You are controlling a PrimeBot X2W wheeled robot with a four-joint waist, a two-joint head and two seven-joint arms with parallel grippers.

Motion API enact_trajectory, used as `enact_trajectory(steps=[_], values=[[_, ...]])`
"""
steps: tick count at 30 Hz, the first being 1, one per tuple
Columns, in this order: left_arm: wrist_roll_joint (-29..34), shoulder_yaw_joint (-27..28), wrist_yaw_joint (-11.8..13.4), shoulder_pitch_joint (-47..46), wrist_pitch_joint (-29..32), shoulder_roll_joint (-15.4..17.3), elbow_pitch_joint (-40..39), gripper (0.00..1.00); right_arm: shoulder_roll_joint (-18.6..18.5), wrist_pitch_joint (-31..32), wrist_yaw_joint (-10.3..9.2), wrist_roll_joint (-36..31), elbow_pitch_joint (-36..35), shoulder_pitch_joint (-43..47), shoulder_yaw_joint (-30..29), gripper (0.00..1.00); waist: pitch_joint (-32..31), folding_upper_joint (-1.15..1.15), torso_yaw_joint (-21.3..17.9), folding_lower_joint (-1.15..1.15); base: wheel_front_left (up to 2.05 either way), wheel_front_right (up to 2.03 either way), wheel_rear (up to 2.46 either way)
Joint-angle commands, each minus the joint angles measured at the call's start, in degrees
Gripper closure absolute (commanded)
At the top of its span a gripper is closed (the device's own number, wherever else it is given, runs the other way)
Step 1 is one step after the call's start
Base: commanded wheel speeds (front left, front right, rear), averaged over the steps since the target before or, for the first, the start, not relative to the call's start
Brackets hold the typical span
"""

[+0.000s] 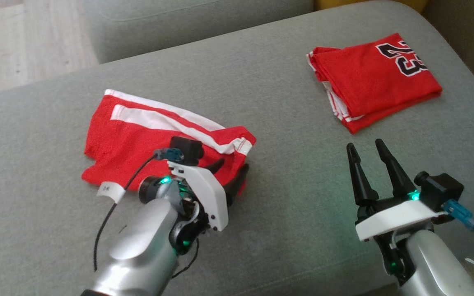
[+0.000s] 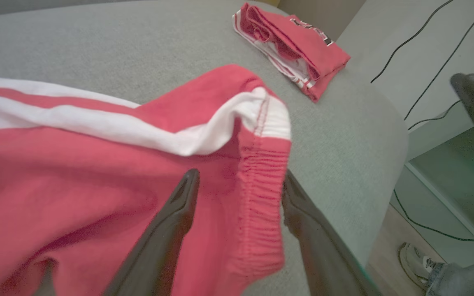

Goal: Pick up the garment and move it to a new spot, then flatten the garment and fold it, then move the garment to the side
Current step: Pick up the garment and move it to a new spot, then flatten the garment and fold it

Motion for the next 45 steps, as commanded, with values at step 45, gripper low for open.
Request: enact_trajectory(steps=[45], values=[[10.3, 23.2, 15.2, 26.1, -23.8, 12.3, -36.2, 0.00, -2.7, 1.7, -0.04, 0.4, -7.9, 5.5, -3.0, 0.00, -4.1, 0.00, 11.5, 0.00, 0.00, 0.00, 0.00]])
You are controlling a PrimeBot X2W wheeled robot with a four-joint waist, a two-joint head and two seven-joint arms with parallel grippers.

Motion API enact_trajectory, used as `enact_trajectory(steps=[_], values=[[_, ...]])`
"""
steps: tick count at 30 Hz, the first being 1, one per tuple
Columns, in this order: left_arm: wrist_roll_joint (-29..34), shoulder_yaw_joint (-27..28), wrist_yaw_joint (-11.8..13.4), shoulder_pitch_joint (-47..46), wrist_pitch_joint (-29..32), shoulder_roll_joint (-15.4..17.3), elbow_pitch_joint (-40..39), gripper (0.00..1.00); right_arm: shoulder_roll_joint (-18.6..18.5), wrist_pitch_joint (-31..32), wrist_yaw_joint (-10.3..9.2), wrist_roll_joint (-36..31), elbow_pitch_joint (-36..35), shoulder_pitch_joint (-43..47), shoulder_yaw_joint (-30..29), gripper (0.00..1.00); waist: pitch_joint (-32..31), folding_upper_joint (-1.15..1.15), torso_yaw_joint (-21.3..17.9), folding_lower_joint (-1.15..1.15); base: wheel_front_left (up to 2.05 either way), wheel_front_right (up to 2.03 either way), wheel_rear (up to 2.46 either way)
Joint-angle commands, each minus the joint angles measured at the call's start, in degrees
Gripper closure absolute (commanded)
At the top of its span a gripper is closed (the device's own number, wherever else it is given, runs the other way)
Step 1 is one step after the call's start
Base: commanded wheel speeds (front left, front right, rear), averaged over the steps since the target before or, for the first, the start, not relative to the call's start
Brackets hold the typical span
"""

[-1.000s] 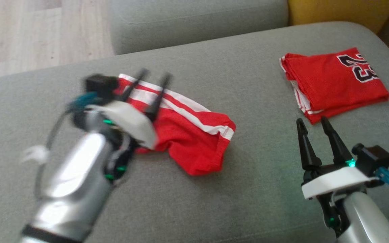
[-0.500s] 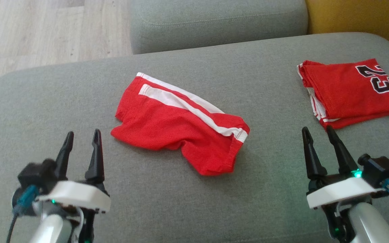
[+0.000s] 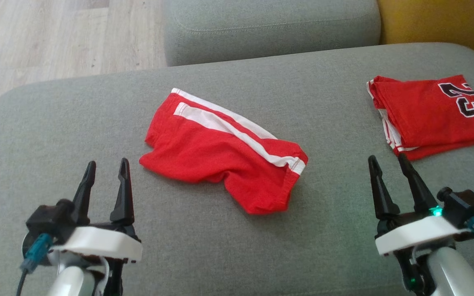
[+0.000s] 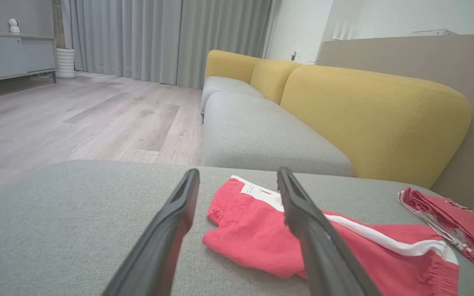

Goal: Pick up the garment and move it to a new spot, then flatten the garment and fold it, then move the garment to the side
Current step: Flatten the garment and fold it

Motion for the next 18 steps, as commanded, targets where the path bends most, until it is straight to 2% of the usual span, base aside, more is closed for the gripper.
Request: enact_trajectory(steps=[1, 7, 11, 14, 18], values=[[0.8, 3.2, -0.6, -1.9, -0.7, 0.3, -1.3, 0.00, -0.9, 0.4, -0.04, 0.5, -2.1, -0.8, 1.3, 0.00, 0.0, 0.00, 0.2, 0.00, 0.00, 0.00, 0.00], [1.5, 3.8, -1.5, -1.9, -0.7, -0.7, -0.5, 0.00, -0.4, 2.7, -0.04, 3.5, -2.7, -1.3, 3.3, 0.00, -0.1, 0.00, 0.6, 0.00, 0.00, 0.00, 0.00], [2.0, 4.0, -2.2, -2.2, -0.7, -1.4, 0.3, 0.00, -0.4, 9.6, -0.04, 12.3, -3.6, -2.2, 8.8, 0.00, -0.1, 0.00, 1.7, 0.00, 0.00, 0.00, 0.00], [2.5, 4.2, -2.5, -2.4, -0.7, -2.0, 0.9, 0.00, -1.4, 17.1, -0.04, 22.0, -4.6, -3.5, 12.8, 0.00, -0.1, 0.00, 3.1, 0.00, 0.00, 0.00, 0.00], [2.9, 4.0, -3.0, -2.7, -0.7, -2.6, 1.6, 0.00, -2.3, 20.5, -0.04, 27.8, -4.1, -5.2, 14.0, 0.00, 0.1, 0.00, 4.9, 0.00, 0.00, 0.00, 0.00]])
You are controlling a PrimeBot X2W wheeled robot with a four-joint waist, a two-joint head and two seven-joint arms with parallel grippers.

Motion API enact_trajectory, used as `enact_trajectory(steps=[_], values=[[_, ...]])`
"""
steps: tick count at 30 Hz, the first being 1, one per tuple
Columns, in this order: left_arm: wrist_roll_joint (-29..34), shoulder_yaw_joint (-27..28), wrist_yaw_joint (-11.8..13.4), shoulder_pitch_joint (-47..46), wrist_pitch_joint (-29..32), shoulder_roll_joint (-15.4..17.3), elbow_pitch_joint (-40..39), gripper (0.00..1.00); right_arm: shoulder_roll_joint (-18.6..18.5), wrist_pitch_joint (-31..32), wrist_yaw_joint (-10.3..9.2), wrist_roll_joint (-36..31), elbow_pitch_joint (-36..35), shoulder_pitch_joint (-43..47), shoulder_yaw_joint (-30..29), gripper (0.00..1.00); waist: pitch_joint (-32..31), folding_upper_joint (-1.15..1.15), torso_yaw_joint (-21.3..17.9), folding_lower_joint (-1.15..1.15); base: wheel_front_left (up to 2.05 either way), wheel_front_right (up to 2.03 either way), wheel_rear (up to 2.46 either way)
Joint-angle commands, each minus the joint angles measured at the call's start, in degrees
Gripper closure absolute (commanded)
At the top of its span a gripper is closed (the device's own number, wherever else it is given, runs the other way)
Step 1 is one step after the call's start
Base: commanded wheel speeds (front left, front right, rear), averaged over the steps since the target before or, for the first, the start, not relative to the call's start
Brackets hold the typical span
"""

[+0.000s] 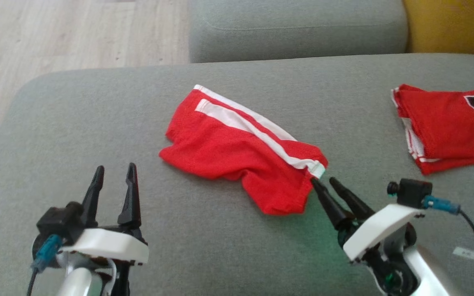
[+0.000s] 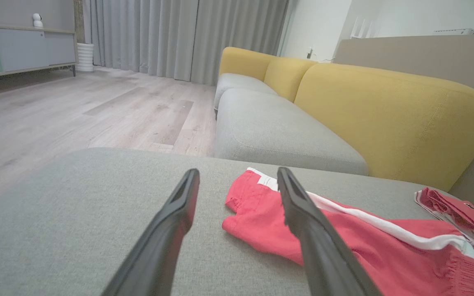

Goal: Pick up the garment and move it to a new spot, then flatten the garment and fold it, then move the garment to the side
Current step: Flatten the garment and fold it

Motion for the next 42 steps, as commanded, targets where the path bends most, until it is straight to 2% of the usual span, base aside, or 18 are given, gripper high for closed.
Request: enact_trajectory(steps=[1, 12, 13, 15, 20, 23, 26, 27, 35, 39, 42], values=[[0.5, 2.4, -0.2, -2.8, -0.7, 0.3, -1.4, 0.00, -1.1, 0.2, -0.04, 0.5, -1.0, -3.6, 0.3, 0.00, 0.2, 0.00, 1.1, 0.00, 0.00, 0.00, 0.00], [1.1, 3.1, -1.3, -4.1, -0.7, -0.4, 0.3, 0.00, 1.4, 4.1, -0.04, 7.8, 8.8, -9.0, -2.9, 0.00, 1.9, 0.00, 4.8, 0.00, 0.00, 0.00, 0.00], [1.2, 3.1, -1.4, -4.1, -0.7, -0.4, 0.4, 0.00, 1.4, 4.1, -0.04, 8.2, 9.3, -9.5, -2.8, 0.15, 2.0, 0.00, 4.9, 0.00, 0.00, 0.00, 0.00], [1.3, 3.2, -1.4, -4.3, -0.7, -0.6, 0.5, 0.00, 1.4, 3.7, -0.04, 9.0, 9.8, -10.1, -2.7, 0.99, 2.3, 0.00, 5.2, 0.00, 0.00, 0.00, 0.00], [1.5, 3.6, -1.5, -4.2, -0.7, -0.8, 0.8, 0.00, 0.5, 4.6, -0.04, 13.9, 7.7, -10.6, -2.0, 1.00, 2.7, 0.00, 4.9, 0.00, 0.00, 0.00, 0.00], [1.6, 3.7, -1.5, -4.1, -0.7, -1.0, 1.0, 0.00, -2.0, 6.9, -0.04, 16.8, 4.4, -10.6, -1.1, 1.00, 2.8, 0.00, 4.0, 0.00, 0.00, 0.00, 0.00], [1.7, 3.7, -1.6, -4.3, -0.7, -1.0, 1.1, 0.00, -6.5, 11.3, -0.04, 19.2, 0.6, -10.3, 0.5, 1.00, 3.0, 0.00, 2.9, 0.00, 0.00, 0.00, 0.00], [1.7, 3.7, -1.6, -4.3, -0.7, -1.0, 1.1, 0.00, -6.5, 11.3, -0.04, 19.2, 0.6, -10.3, 0.5, 1.00, 3.0, 0.00, 2.9, 0.00, 0.00, 0.00, 0.00], [1.7, 3.9, -1.7, -4.7, -0.7, -0.7, 1.6, 0.00, -21.5, 23.2, -0.04, 22.6, -6.4, -7.7, 2.4, 1.00, 3.8, 0.00, 0.2, 0.00, 0.00, 0.00, 0.00], [1.6, 3.7, -1.8, -5.1, -0.6, -0.5, 1.8, 0.00, -27.1, 27.3, -0.04, 23.2, -5.9, -6.6, 2.2, 1.00, 4.4, 0.00, -0.7, 0.00, 0.00, 0.00, 0.00], [1.6, 3.5, -2.0, -5.6, -0.5, -0.3, 2.0, 0.00, -30.4, 28.5, -0.04, 20.7, -4.0, -6.7, 2.0, 1.00, 5.1, 0.00, -1.1, 0.00, 0.00, 0.00, 0.00]])
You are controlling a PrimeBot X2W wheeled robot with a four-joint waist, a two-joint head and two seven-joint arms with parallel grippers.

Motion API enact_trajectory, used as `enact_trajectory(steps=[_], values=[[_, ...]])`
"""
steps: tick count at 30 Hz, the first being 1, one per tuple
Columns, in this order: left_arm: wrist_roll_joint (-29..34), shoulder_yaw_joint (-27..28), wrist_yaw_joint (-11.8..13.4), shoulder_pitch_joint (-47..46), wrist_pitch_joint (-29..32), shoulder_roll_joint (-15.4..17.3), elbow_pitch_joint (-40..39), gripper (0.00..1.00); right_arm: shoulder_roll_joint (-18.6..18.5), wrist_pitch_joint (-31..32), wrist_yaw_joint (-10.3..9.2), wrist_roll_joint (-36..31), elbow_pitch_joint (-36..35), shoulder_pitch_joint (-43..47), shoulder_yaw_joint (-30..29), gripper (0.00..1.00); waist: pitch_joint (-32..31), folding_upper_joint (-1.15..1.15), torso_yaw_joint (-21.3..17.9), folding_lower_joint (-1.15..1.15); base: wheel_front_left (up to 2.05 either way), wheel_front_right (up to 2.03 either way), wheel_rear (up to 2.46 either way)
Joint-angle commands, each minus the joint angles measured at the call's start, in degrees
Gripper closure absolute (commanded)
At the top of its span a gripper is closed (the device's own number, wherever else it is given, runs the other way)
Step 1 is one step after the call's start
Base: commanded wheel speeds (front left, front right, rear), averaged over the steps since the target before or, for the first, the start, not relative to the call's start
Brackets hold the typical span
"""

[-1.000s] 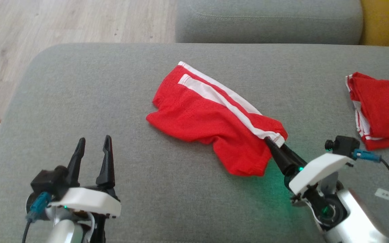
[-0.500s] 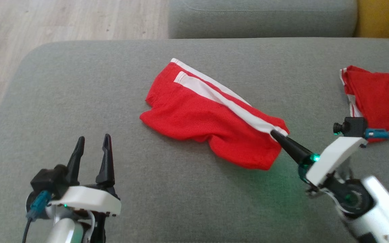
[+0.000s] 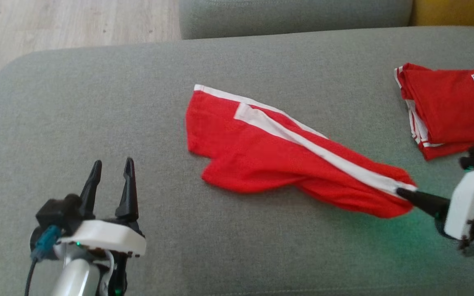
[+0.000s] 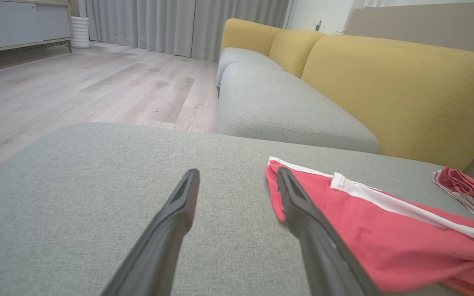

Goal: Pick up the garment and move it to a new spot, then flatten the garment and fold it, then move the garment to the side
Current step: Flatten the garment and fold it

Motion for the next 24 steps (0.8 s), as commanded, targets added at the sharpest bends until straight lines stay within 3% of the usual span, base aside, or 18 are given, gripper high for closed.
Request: enact_trajectory(steps=[1, 5, 6, 7, 9, 13, 18, 24], values=[[0.2, 1.9, -0.4, -3.7, -0.4, 1.1, -1.7, 0.00, -3.5, -0.3, -0.04, -2.1, -0.3, -0.9, -0.7, 1.00, 0.5, 0.00, -0.2, 0.00, 0.00, 0.00, 0.00], [0.1, 1.7, -0.4, -4.3, -0.3, 1.3, -1.3, 0.00, -3.9, -3.4, -0.04, -6.2, 2.7, -2.8, -1.0, 1.00, 1.1, 0.00, -0.5, 0.00, 0.00, 0.00, 0.00], [0.0, 1.6, -0.4, -4.4, -0.3, 1.3, -1.0, 0.00, -2.8, -4.9, -0.04, -7.4, 4.6, -3.4, -0.7, 0.34, 1.0, 0.00, -0.6, 0.00, 0.00, 0.00, 0.00], [0.0, 1.5, -0.5, -4.4, -0.3, 1.3, -0.8, 0.00, -2.0, -5.4, -0.04, -7.6, 5.4, -3.6, -0.6, 0.00, 0.8, 0.00, -0.6, 0.00, 0.00, 0.00, 0.00], [-0.3, 1.5, -0.5, -4.4, -0.1, 1.4, -0.2, 0.00, 0.0, -6.7, -0.04, -7.3, 7.0, -4.0, -0.6, 0.00, 0.2, 0.00, -1.0, 0.00, 0.00, 0.00, 0.00], [-0.7, 1.4, -0.5, -4.2, 0.4, 1.5, 0.3, 0.00, 0.1, -9.7, -0.04, -8.9, 7.9, -3.9, -1.8, 0.00, -0.9, 0.00, -1.4, 0.00, 0.00, 0.00, 0.00], [-1.7, 1.8, -0.9, -4.9, 2.4, 2.5, -0.3, 0.00, 1.2, -17.4, -0.04, -11.2, 6.2, -2.5, -7.8, 0.00, -1.8, 0.00, -2.5, 0.00, 0.00, 0.00, 0.00], [-4.4, 1.6, -3.4, -10.3, 9.8, 4.6, -1.4, 0.00, 8.6, -31.3, -0.04, -18.2, 0.2, 1.3, -14.1, 0.00, -1.3, 0.00, -4.4, 0.00, 0.00, 0.00, 0.00]])
